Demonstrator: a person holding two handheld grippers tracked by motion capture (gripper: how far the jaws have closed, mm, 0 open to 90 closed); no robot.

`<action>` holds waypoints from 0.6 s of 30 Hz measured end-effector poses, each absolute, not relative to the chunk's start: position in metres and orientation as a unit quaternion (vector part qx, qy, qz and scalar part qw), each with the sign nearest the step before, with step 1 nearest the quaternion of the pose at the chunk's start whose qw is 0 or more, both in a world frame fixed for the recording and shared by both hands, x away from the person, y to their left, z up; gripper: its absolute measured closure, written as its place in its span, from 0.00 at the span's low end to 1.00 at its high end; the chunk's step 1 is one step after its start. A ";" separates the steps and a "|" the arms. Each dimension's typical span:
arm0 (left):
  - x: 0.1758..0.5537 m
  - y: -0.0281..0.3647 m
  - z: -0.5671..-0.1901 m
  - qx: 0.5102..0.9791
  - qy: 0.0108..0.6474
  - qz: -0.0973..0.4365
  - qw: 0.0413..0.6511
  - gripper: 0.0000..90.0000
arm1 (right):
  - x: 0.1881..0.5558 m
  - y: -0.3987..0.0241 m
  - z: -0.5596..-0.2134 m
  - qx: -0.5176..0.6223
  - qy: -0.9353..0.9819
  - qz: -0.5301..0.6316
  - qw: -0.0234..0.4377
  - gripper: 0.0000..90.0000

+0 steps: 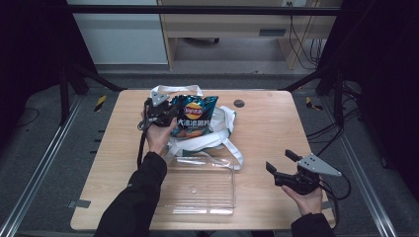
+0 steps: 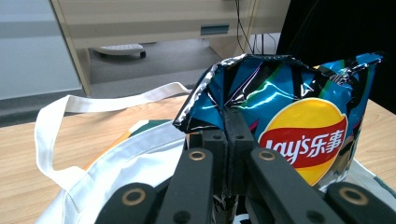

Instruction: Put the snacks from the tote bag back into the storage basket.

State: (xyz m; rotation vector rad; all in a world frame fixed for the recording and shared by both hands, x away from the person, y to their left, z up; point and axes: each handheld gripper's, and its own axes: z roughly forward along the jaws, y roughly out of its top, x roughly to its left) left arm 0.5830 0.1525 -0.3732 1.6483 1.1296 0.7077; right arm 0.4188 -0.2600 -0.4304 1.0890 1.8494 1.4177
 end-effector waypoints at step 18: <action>0.569 0.150 -0.357 0.645 0.463 0.306 0.526 1.00 | 0.419 -0.261 -0.431 0.407 0.689 0.530 0.281 0.18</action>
